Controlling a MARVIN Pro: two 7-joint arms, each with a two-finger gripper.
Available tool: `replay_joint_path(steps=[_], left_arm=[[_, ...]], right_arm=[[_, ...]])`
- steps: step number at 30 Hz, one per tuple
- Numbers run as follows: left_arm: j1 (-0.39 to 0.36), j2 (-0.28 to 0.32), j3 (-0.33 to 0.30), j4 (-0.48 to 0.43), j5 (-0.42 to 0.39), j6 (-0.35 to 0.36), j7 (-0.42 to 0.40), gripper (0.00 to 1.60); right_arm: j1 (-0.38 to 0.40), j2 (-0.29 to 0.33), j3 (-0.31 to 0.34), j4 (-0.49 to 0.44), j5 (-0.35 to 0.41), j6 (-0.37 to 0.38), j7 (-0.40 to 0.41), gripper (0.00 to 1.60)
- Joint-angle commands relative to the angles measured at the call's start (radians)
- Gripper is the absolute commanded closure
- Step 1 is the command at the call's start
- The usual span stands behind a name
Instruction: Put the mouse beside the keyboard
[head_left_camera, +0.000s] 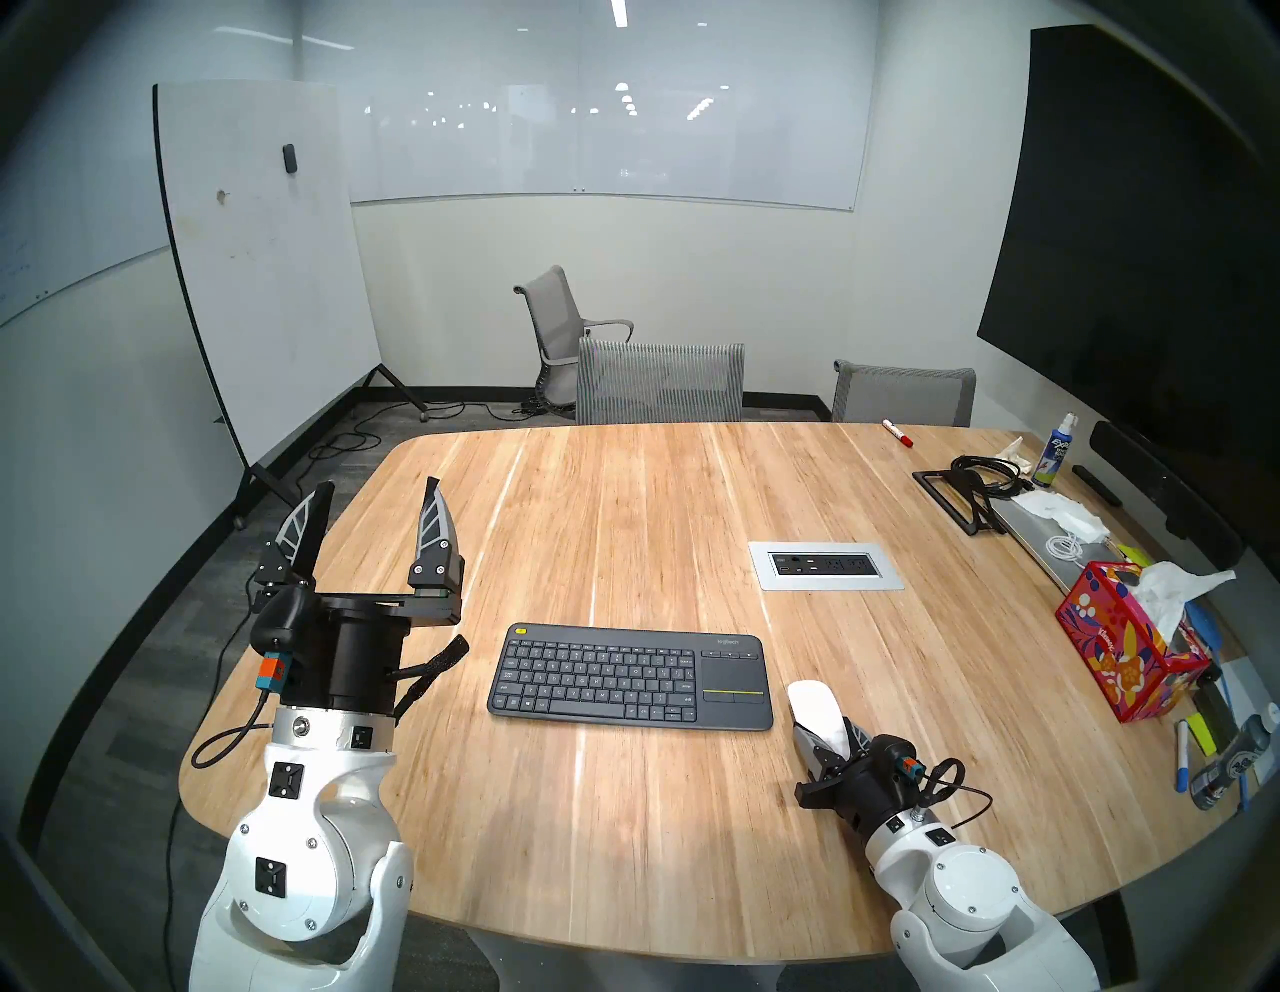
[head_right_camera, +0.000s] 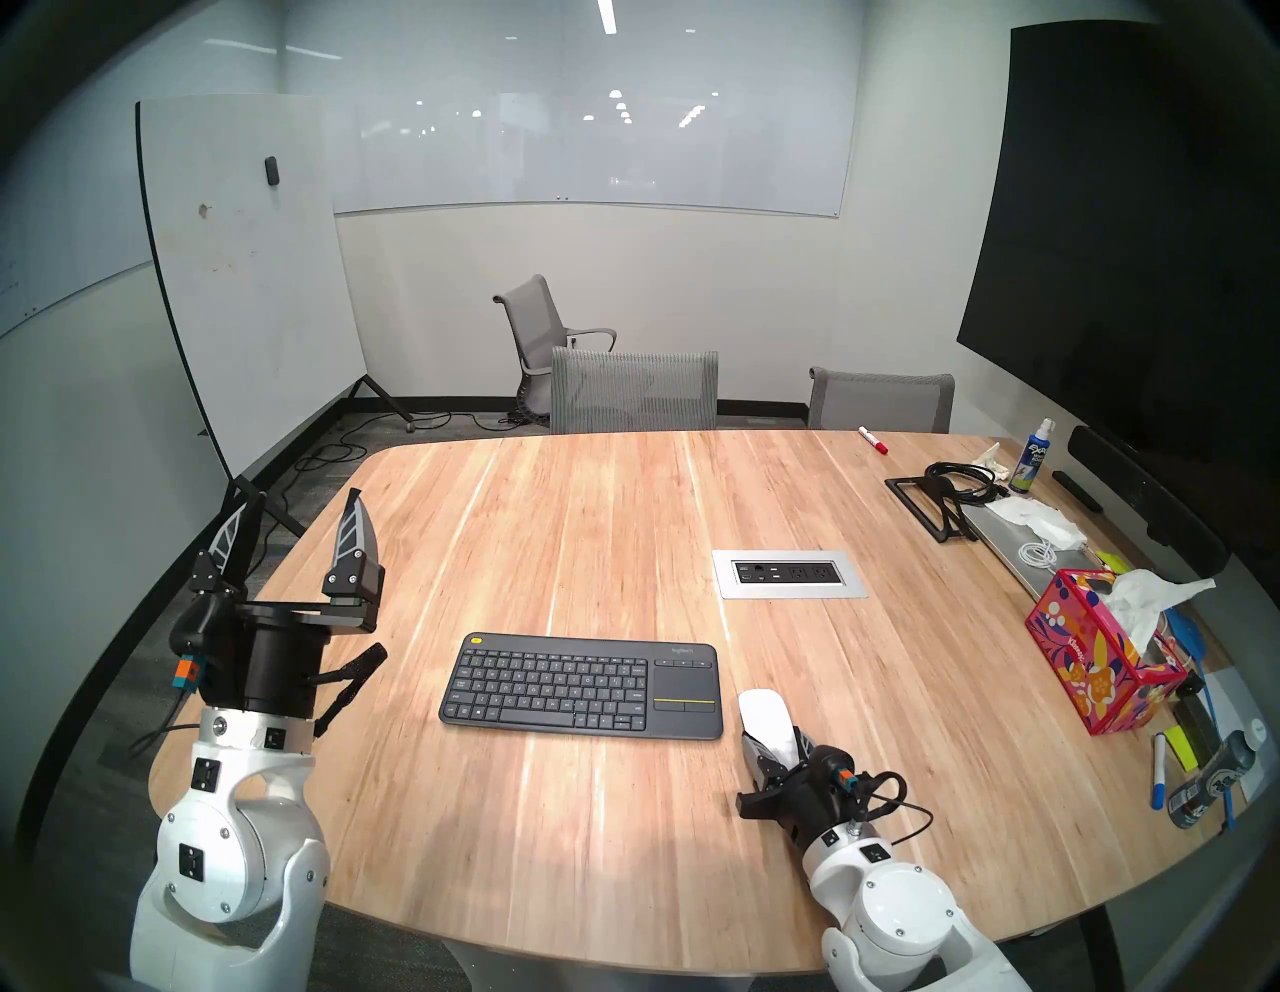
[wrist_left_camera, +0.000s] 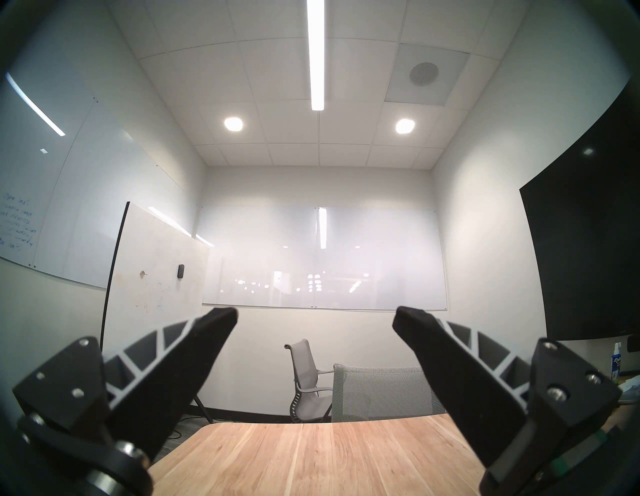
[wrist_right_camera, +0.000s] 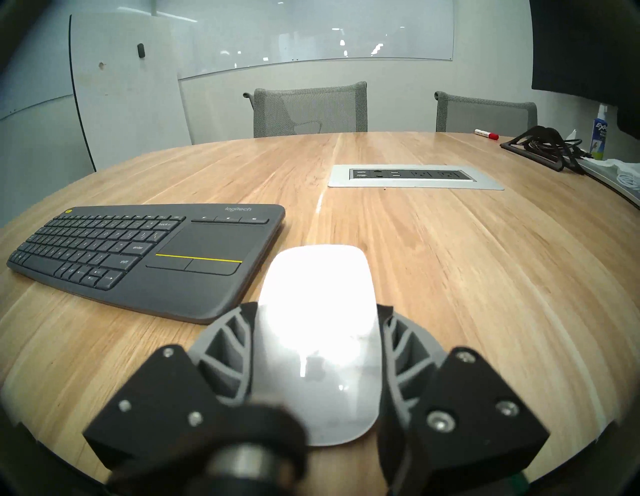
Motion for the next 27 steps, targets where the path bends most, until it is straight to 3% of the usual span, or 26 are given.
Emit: replay_joint_path(steps=[1,25,26,27], left_arm=[[-0.001,0.001,0.0,-0.018,0.0,-0.001,-0.001,0.0],[-0.001,0.001,0.0,-0.018,0.0,-0.001,-0.001,0.0],[-0.001,0.001,0.0,-0.018,0.0,-0.001,-0.001,0.0],[-0.001,0.001,0.0,-0.018,0.0,-0.001,-0.001,0.0]], right_arm=[[0.032,-0.008,0.0,-0.007,0.004,0.003,-0.003,1.6],[0.053,-0.01,0.007,0.01,0.02,0.029,-0.014,1.6],[0.053,-0.007,0.006,0.008,0.013,0.037,-0.019,1.41],[0.053,-0.007,0.006,0.008,0.013,0.037,-0.019,1.41]])
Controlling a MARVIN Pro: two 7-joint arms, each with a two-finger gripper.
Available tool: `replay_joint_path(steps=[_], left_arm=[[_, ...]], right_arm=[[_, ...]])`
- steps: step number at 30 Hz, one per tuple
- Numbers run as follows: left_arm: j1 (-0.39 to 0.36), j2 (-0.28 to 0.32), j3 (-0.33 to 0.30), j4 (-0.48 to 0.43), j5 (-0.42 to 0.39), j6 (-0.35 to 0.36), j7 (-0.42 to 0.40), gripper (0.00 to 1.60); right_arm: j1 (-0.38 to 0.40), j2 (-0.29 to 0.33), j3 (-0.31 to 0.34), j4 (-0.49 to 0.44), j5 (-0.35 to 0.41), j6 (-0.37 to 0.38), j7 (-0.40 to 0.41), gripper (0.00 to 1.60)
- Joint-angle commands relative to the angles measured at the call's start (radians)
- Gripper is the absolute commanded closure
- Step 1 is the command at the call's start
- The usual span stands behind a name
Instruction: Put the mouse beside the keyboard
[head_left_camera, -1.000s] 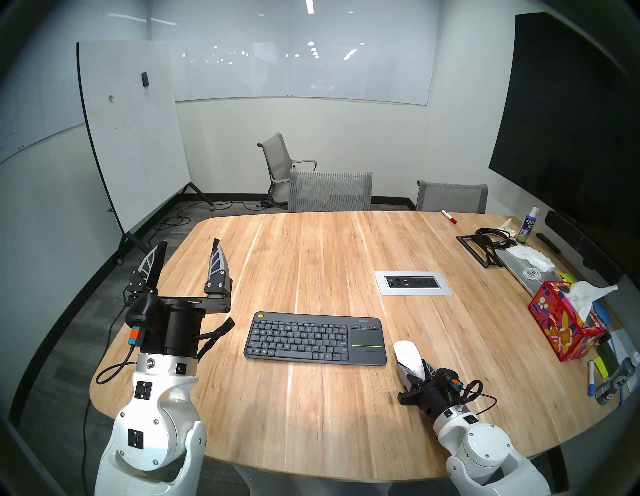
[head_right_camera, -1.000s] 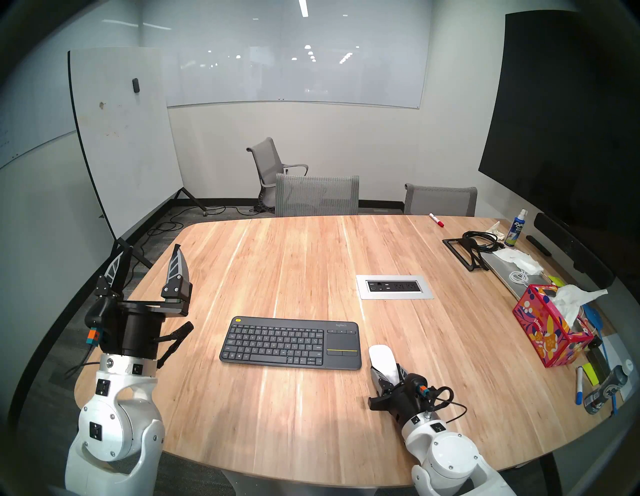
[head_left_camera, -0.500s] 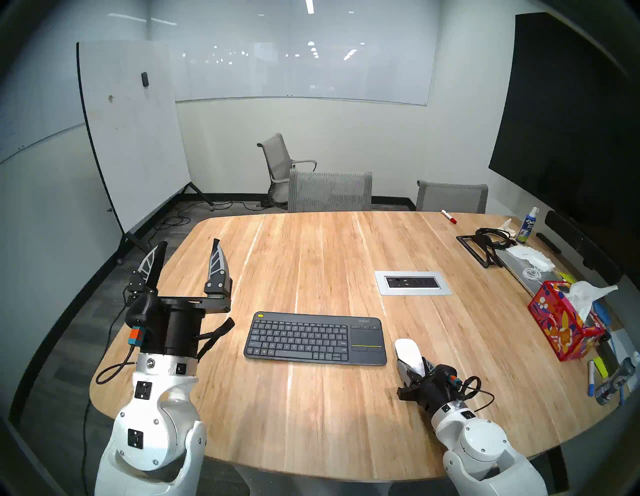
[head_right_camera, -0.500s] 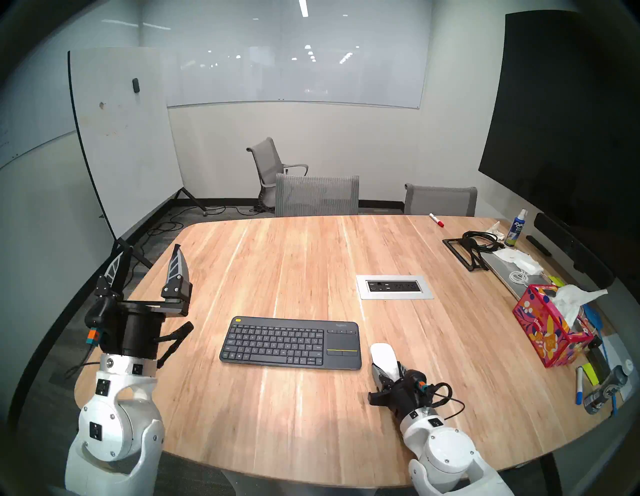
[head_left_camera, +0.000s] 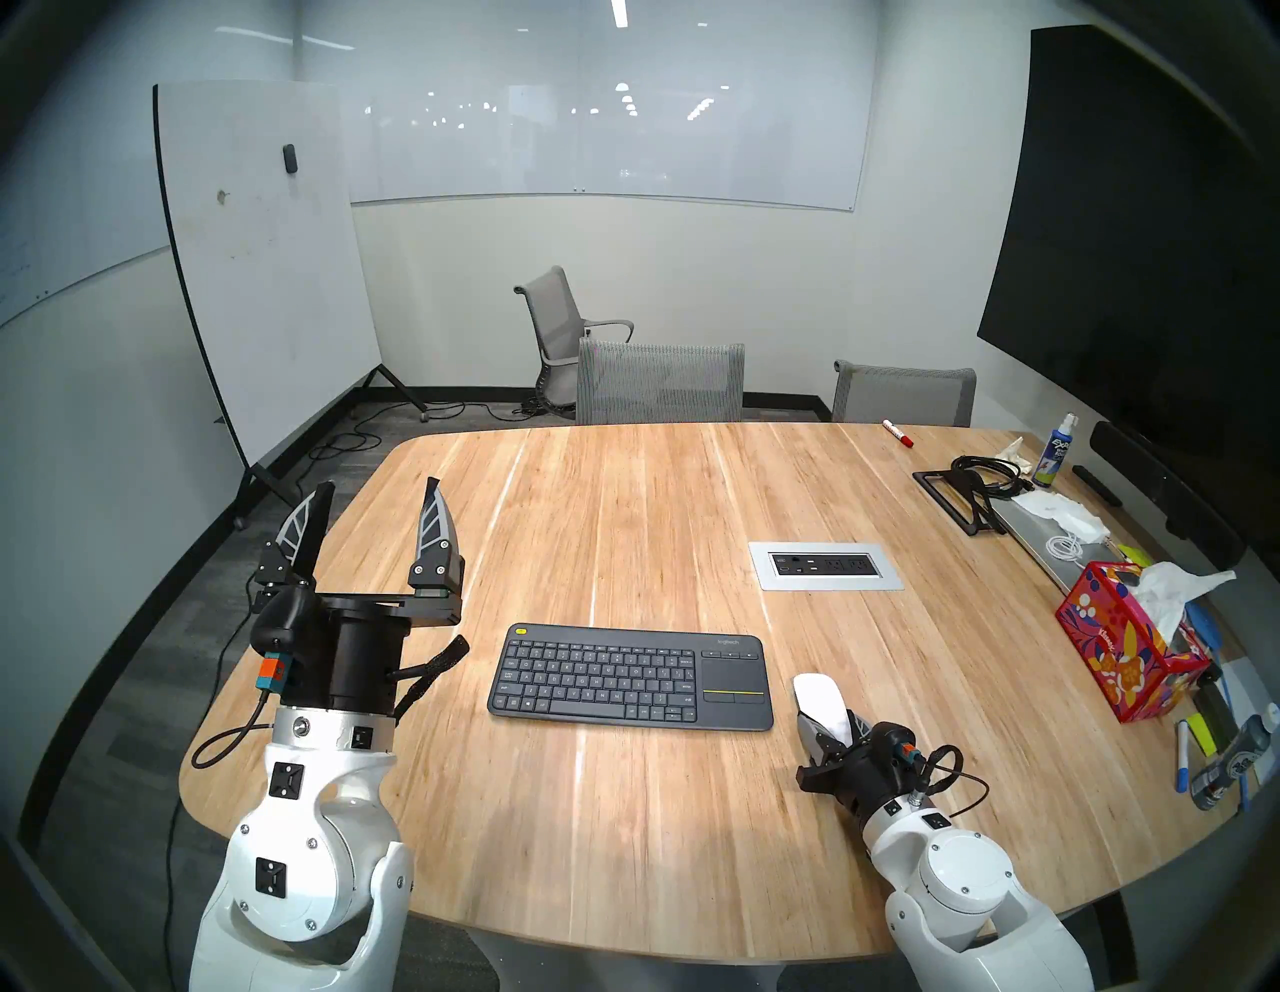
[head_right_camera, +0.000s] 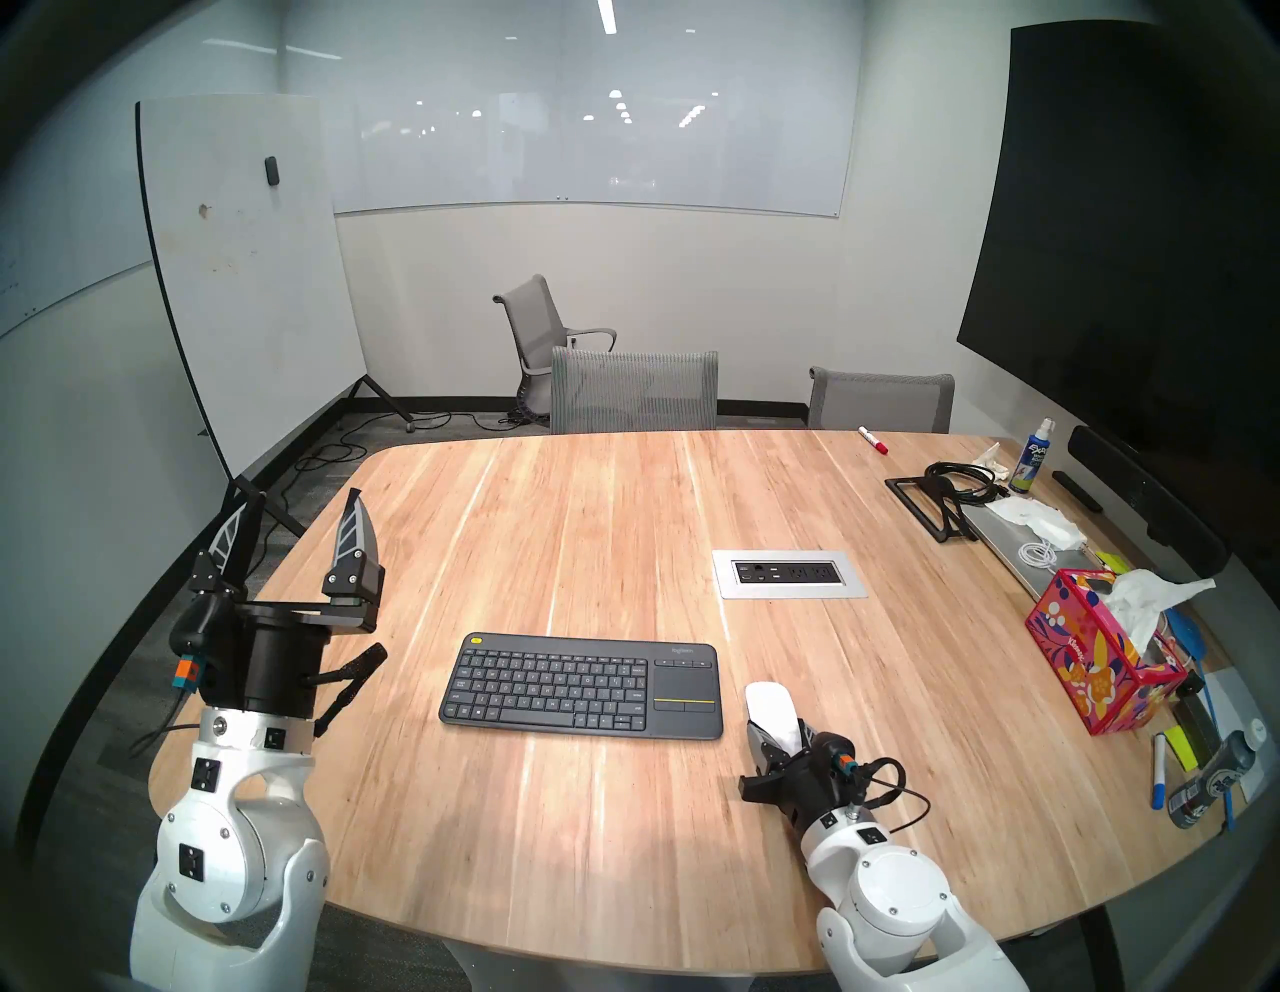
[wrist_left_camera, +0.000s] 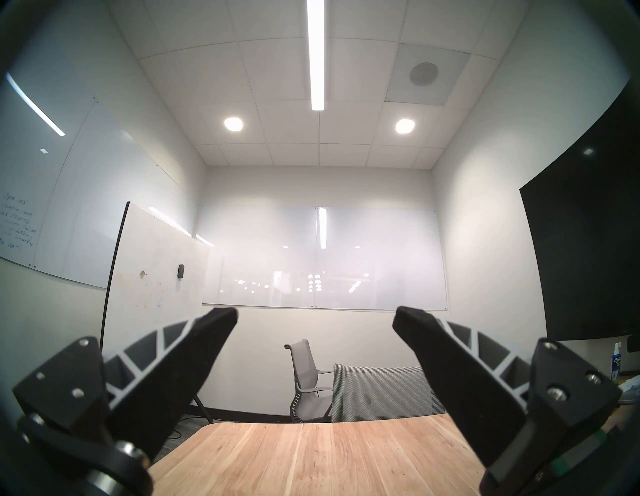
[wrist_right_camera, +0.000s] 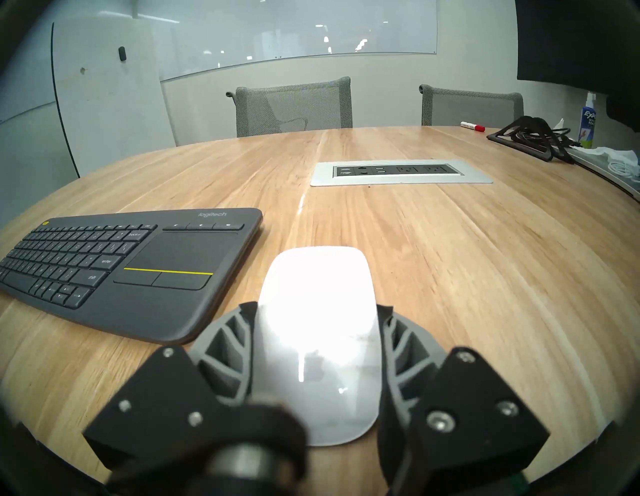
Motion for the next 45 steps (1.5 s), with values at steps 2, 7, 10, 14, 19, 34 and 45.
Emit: replay_joint_path(steps=[2,7,10,14,19,34,45], left_arm=[[-0.001,0.001,0.0,-0.018,0.0,-0.001,-0.001,0.0],[-0.001,0.001,0.0,-0.018,0.0,-0.001,-0.001,0.0],[-0.001,0.001,0.0,-0.018,0.0,-0.001,-0.001,0.0],[-0.001,0.001,0.0,-0.018,0.0,-0.001,-0.001,0.0],[-0.001,0.001,0.0,-0.018,0.0,-0.002,-0.001,0.0],[-0.001,0.001,0.0,-0.017,0.0,-0.002,-0.001,0.0],[-0.001,0.001,0.0,-0.017,0.0,-0.002,-0.001,0.0]], right_arm=[[0.01,0.008,0.004,-0.014,-0.005,0.01,0.001,0.0],[0.01,0.008,0.005,-0.01,-0.007,0.011,-0.001,0.0],[0.009,0.009,0.006,-0.01,-0.009,0.006,-0.001,0.0],[0.001,0.012,0.008,-0.023,-0.017,-0.009,-0.001,0.0],[-0.022,0.011,0.014,-0.072,-0.019,-0.023,-0.001,0.0],[-0.1,-0.018,0.014,-0.204,-0.077,-0.152,-0.038,0.0],[-0.147,-0.04,-0.026,-0.237,-0.197,-0.287,-0.094,0.0]])
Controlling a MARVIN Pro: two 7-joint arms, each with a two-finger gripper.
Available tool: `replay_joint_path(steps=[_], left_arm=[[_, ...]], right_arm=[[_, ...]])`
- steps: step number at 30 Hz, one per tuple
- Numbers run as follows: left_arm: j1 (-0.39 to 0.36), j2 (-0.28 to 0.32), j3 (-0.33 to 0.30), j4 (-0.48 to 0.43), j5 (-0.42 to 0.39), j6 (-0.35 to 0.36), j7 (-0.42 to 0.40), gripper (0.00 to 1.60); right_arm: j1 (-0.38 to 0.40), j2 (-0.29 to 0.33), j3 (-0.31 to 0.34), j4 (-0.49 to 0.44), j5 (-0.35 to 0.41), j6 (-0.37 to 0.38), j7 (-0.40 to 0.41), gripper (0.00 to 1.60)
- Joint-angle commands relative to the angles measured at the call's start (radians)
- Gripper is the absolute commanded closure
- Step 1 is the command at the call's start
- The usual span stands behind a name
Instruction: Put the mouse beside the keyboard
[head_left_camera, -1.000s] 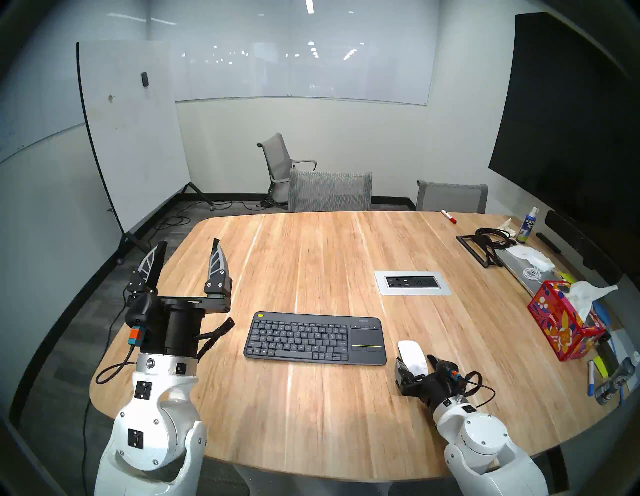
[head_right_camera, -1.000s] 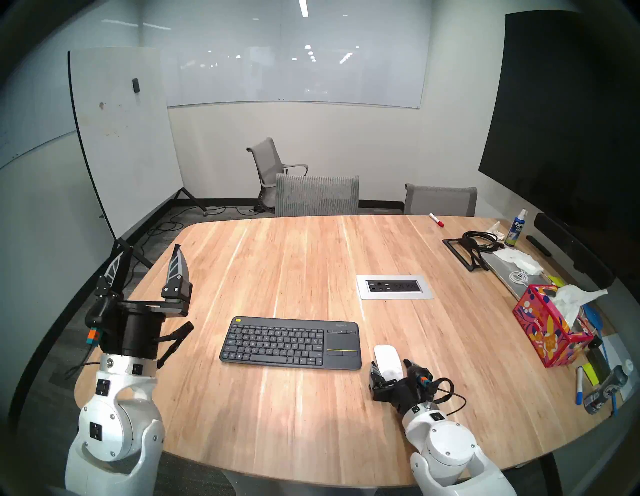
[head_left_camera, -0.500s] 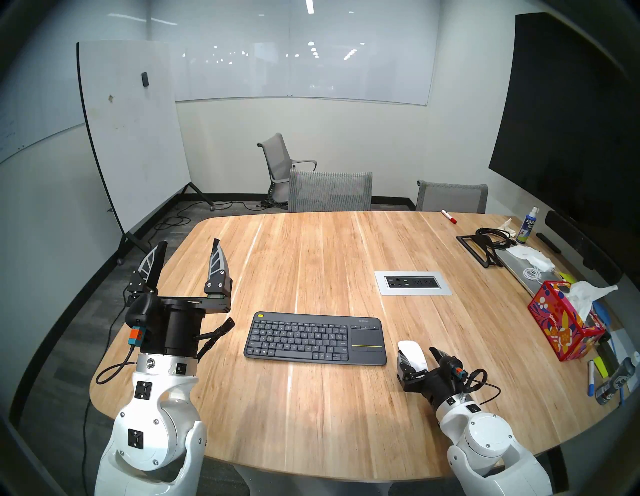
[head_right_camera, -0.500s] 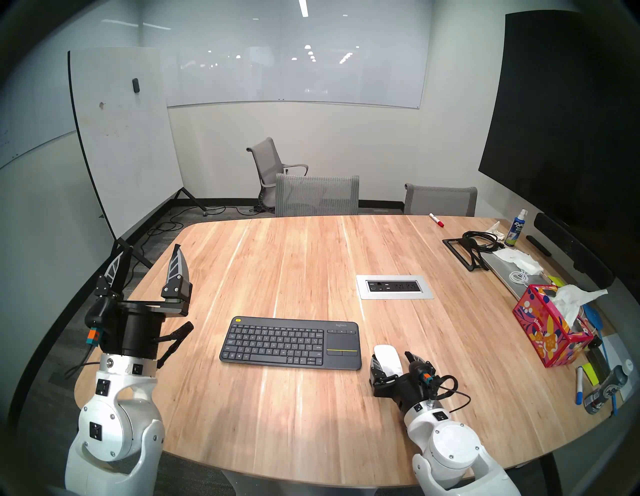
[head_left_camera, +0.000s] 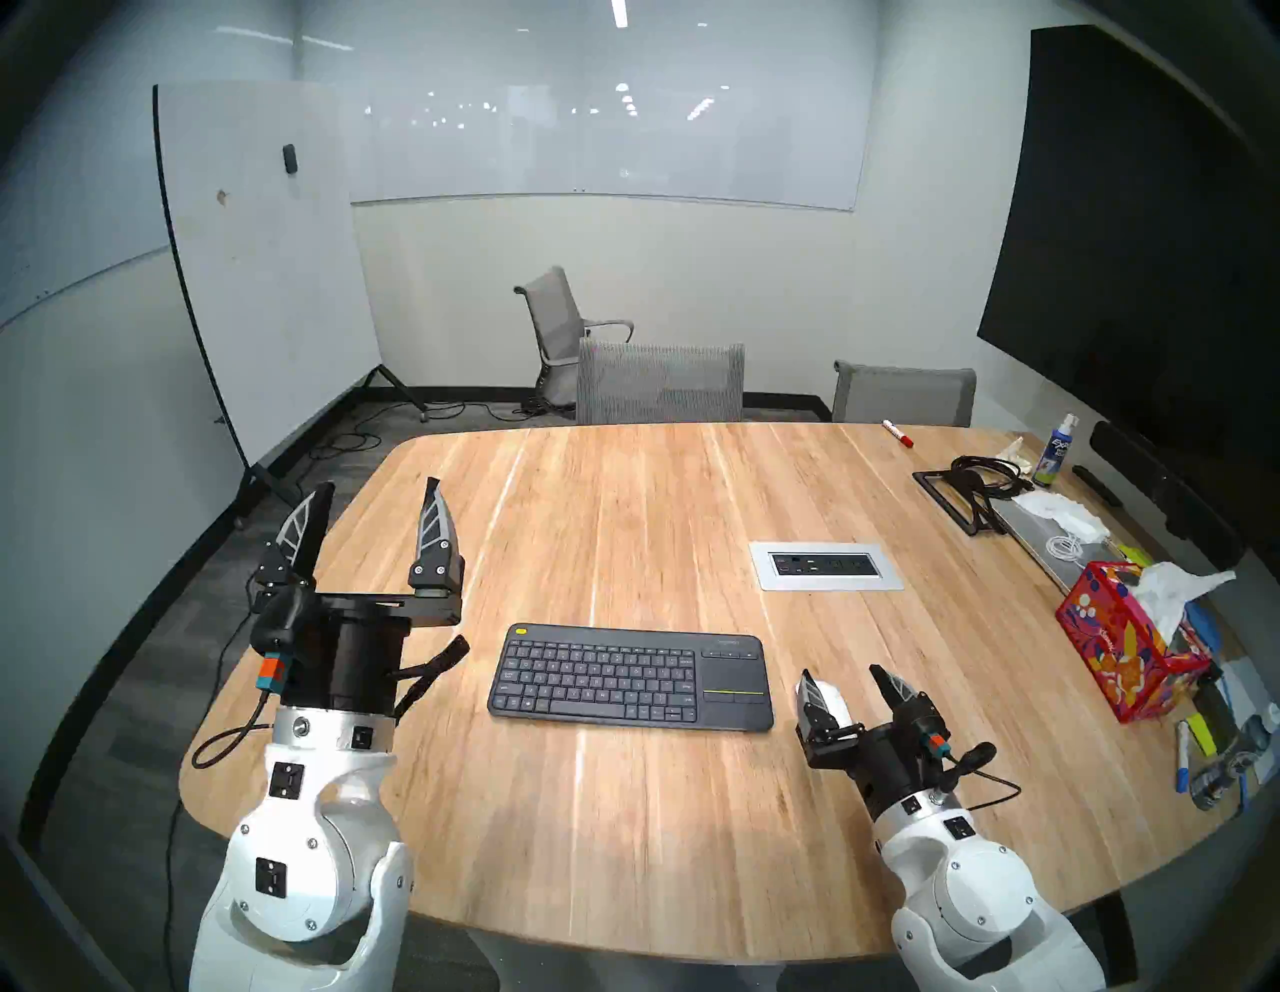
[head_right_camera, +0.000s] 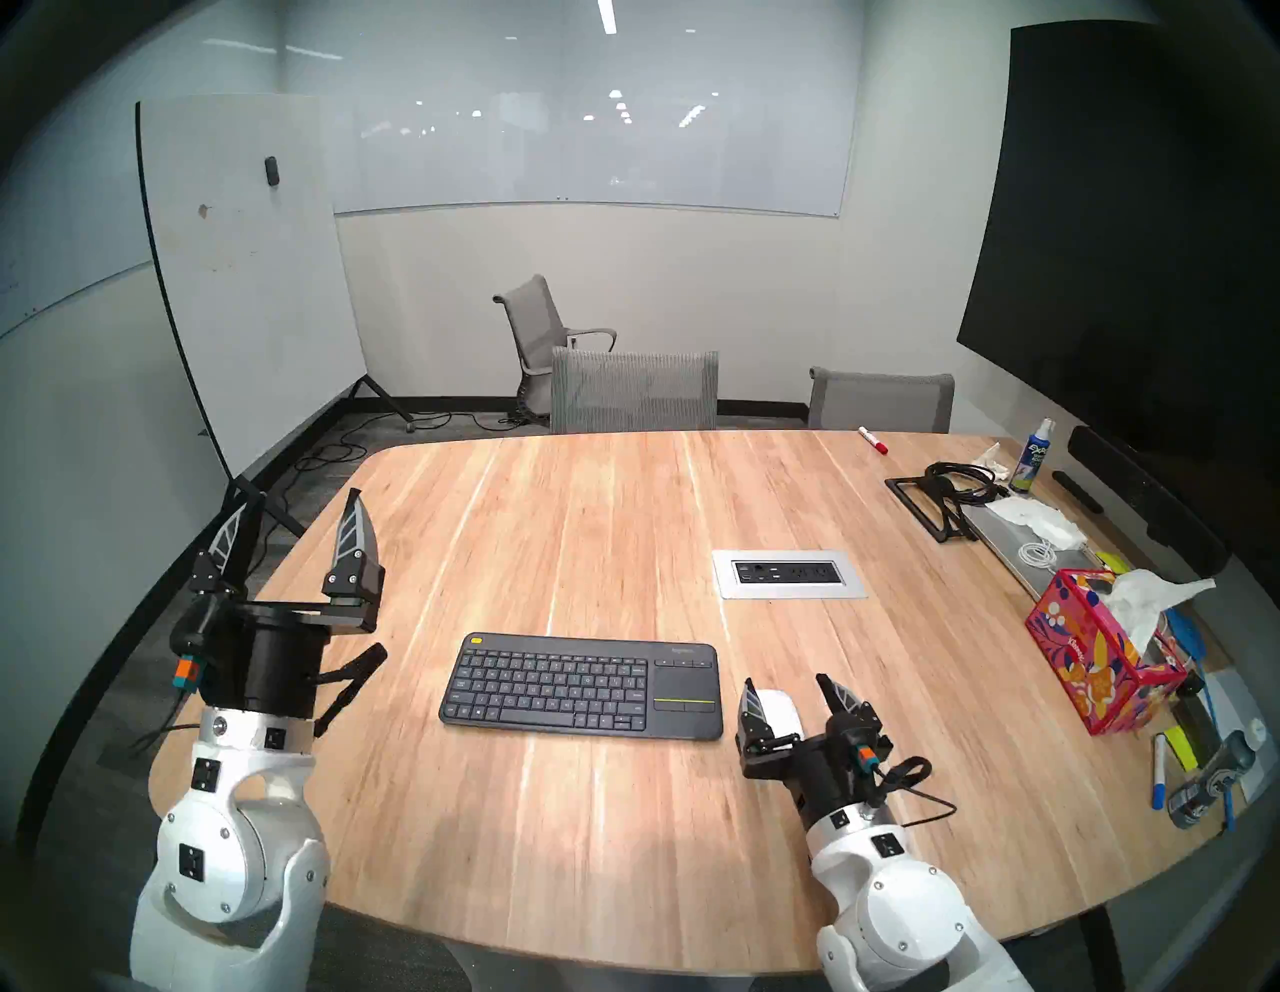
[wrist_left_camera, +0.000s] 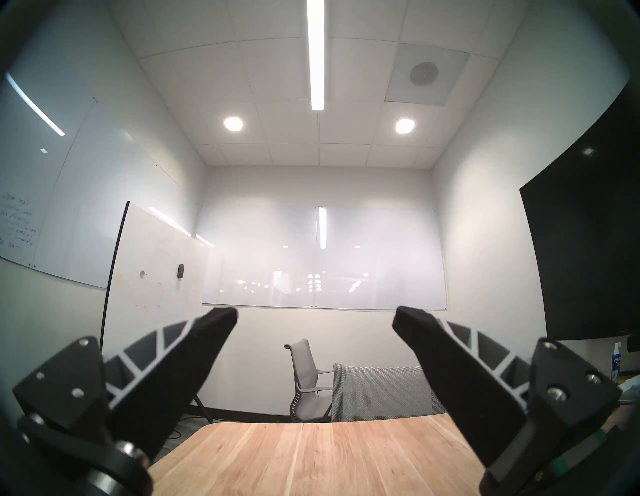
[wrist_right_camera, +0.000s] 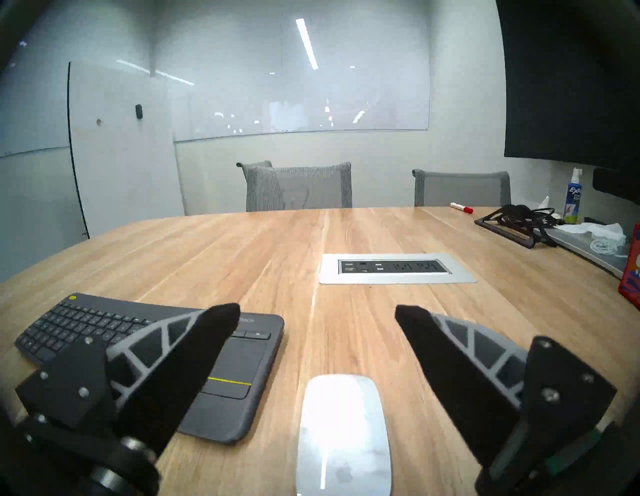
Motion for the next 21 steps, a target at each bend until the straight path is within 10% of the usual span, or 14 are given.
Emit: replay_joint_path(steps=[1,21], left_arm=[[-0.001,0.001,0.0,-0.018,0.0,-0.002,-0.001,0.0],[-0.001,0.001,0.0,-0.018,0.0,-0.002,-0.001,0.0]], right_arm=[[-0.033,-0.019,-0.027,-0.053,-0.089,-0.098,-0.032,0.0],[-0.062,-0.002,-0.061,-0.067,-0.211,-0.265,-0.063,0.0]])
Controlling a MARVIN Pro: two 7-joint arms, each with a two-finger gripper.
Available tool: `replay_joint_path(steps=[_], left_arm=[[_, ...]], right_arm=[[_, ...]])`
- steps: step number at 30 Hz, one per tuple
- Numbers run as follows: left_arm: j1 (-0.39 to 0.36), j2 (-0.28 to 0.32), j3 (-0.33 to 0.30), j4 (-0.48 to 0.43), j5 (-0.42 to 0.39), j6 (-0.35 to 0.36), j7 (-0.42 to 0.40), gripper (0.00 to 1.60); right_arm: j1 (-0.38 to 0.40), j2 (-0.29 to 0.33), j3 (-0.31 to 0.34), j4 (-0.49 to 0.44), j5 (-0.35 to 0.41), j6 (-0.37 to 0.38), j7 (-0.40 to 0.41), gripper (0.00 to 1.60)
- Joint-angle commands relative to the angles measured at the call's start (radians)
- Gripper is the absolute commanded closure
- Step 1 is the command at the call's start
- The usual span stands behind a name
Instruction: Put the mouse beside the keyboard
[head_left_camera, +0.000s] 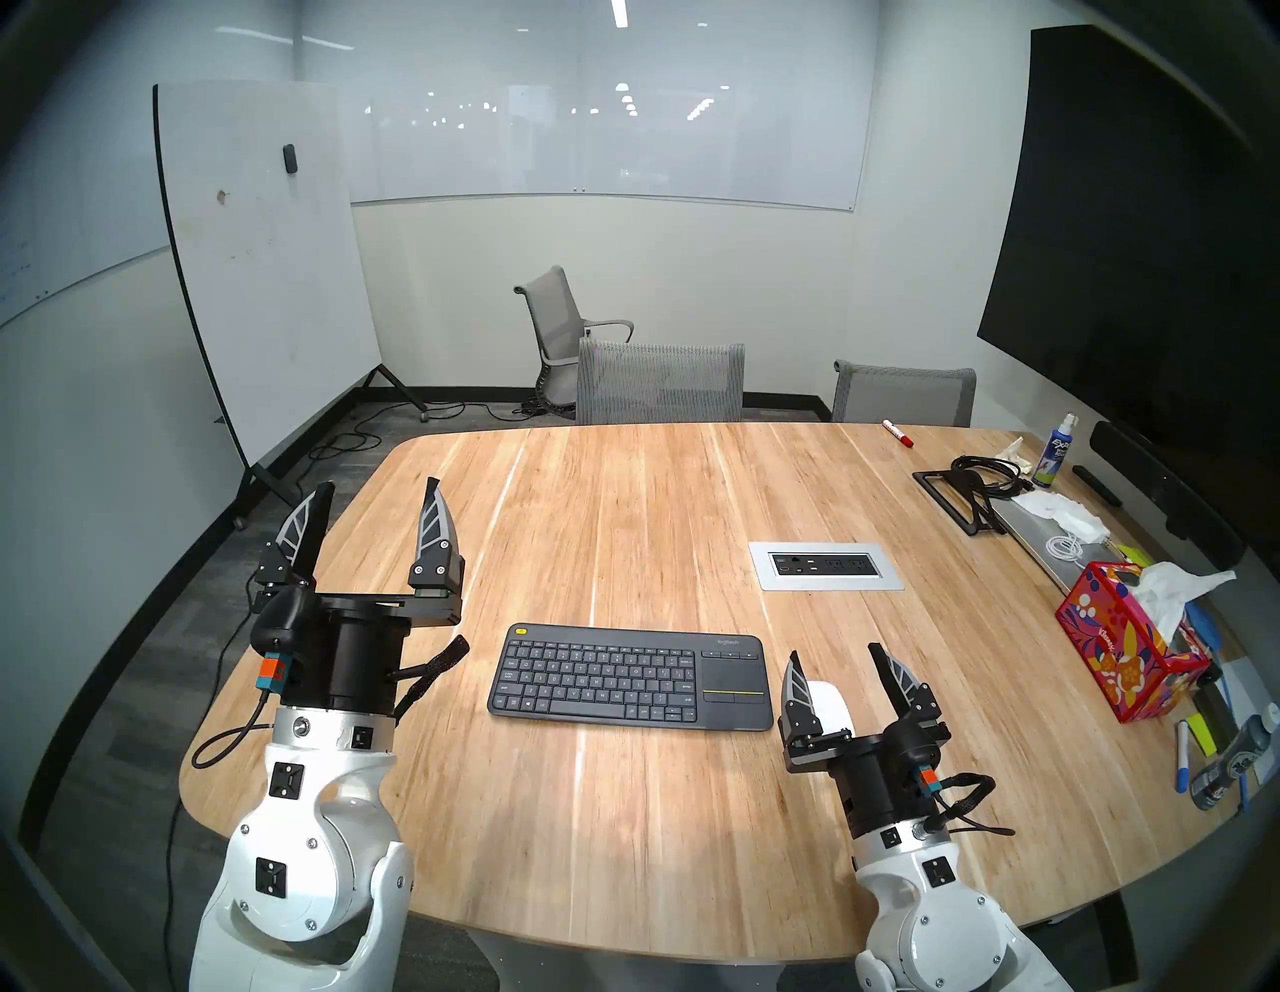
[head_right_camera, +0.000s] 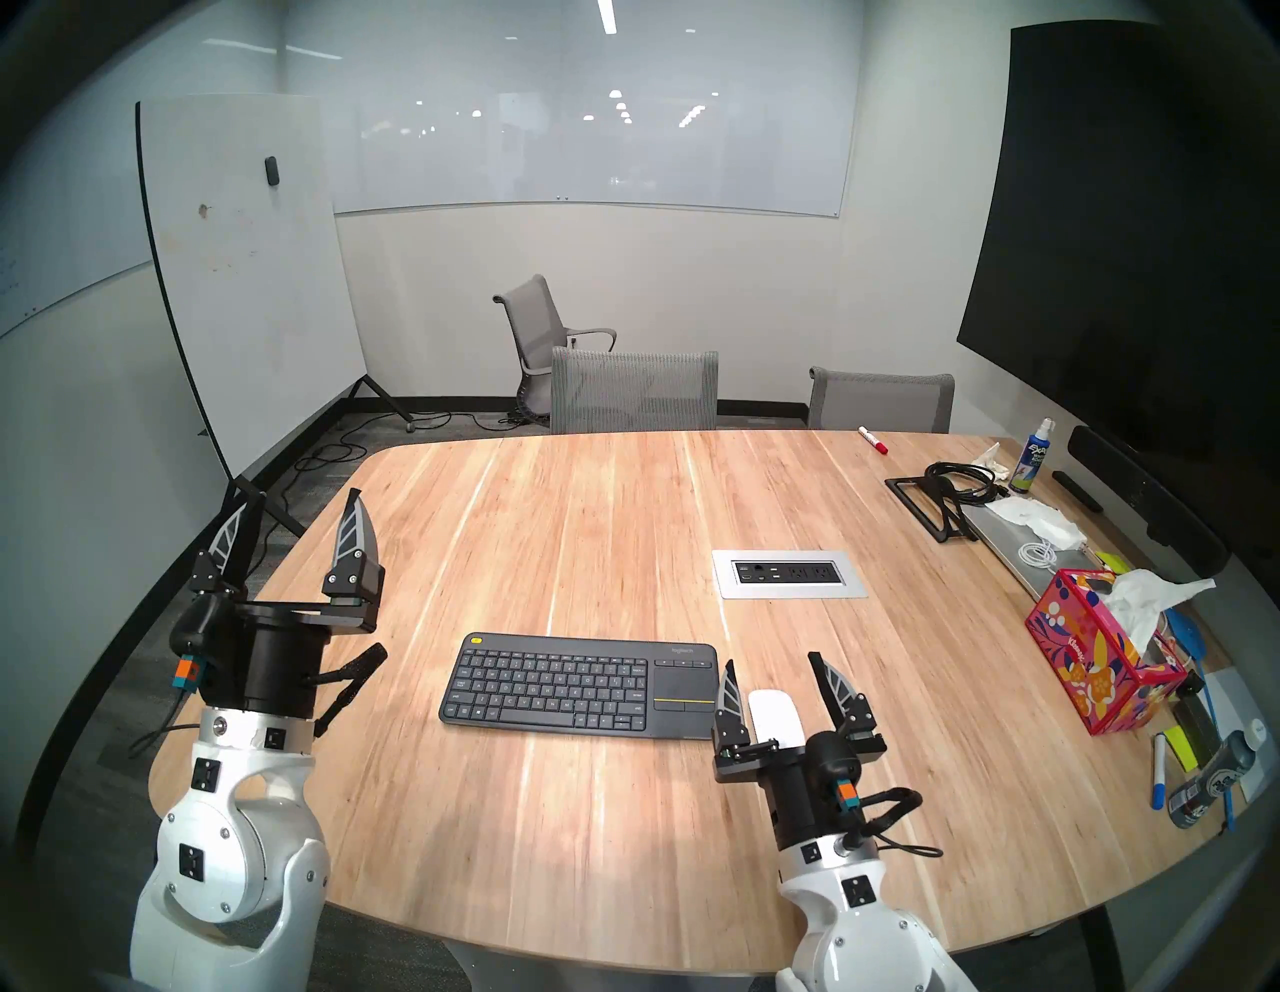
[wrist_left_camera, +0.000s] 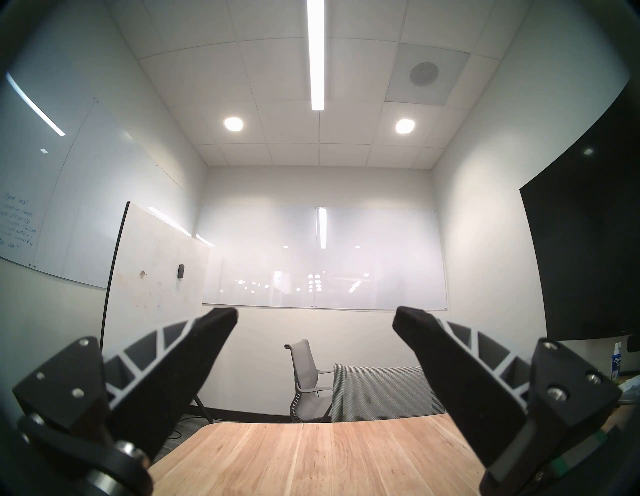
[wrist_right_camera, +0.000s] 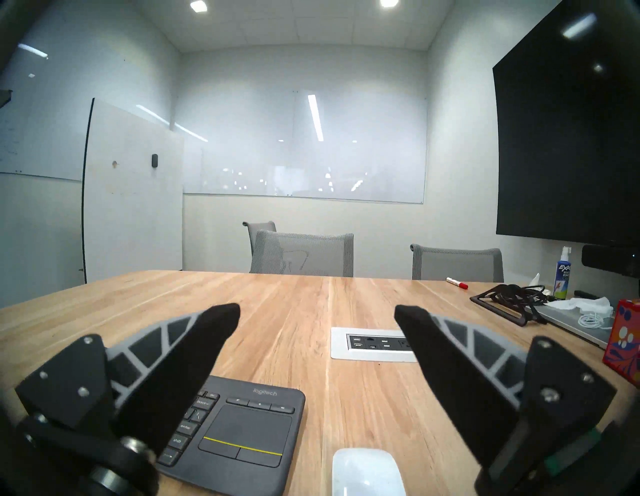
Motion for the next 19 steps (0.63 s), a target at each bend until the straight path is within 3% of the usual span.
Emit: replay_joint_path(steps=[1,19], left_arm=[[-0.001,0.001,0.0,-0.018,0.0,-0.002,-0.001,0.0],[-0.001,0.001,0.0,-0.018,0.0,-0.001,-0.001,0.0]], right_arm=[[-0.018,0.034,0.014,-0.032,0.011,-0.06,0.027,0.0],[-0.021,0.033,0.021,-0.029,0.019,-0.072,0.041,0.0]])
